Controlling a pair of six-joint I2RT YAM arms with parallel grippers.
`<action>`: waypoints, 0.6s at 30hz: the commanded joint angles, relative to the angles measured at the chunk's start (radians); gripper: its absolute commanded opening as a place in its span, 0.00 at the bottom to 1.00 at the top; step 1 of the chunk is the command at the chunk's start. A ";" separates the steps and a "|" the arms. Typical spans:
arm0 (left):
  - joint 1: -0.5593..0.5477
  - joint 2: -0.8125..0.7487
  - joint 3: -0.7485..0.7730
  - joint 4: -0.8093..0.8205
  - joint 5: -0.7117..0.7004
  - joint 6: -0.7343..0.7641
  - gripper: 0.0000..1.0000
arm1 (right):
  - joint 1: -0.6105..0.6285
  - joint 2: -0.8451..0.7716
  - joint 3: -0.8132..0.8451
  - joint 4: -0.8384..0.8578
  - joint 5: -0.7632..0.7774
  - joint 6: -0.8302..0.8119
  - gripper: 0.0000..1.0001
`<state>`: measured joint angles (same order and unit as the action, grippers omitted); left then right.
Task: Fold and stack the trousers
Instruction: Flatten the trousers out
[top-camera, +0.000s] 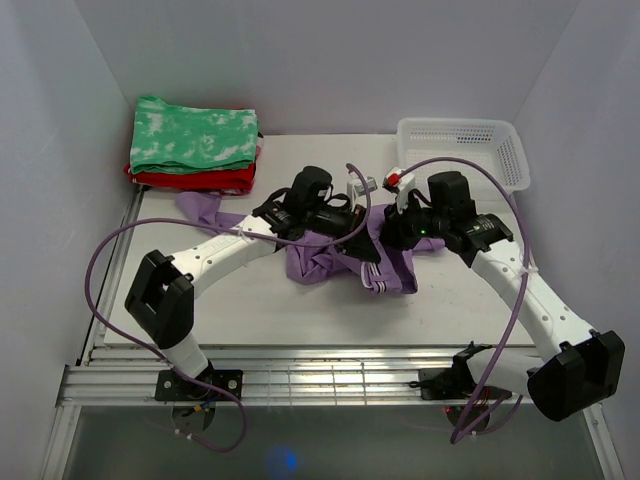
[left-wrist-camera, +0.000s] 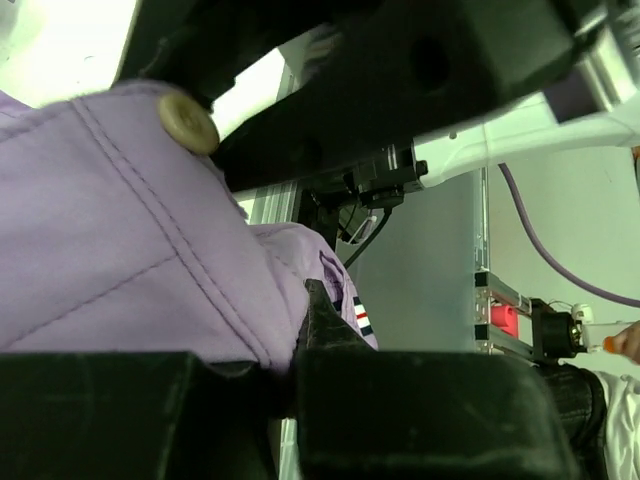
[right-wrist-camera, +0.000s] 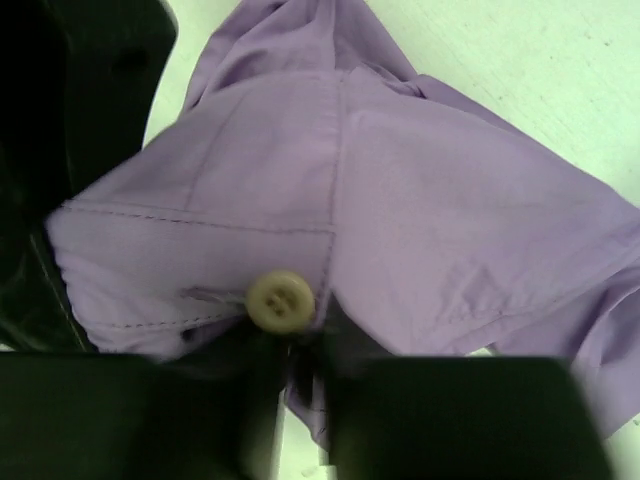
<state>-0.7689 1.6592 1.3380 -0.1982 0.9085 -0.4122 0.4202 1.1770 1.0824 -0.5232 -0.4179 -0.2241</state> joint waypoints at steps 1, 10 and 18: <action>-0.010 -0.105 -0.008 0.045 0.104 0.019 0.20 | -0.001 -0.007 0.060 0.108 0.067 -0.024 0.10; 0.172 -0.315 -0.106 -0.125 -0.100 0.205 0.59 | -0.202 -0.152 0.396 0.014 0.061 -0.239 0.08; 0.306 -0.181 0.006 -0.165 -0.289 0.317 0.64 | -0.258 -0.204 0.534 0.015 0.067 -0.297 0.08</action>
<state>-0.4515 1.3952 1.2961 -0.3199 0.7181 -0.1669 0.1646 0.9745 1.5574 -0.5735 -0.3603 -0.4789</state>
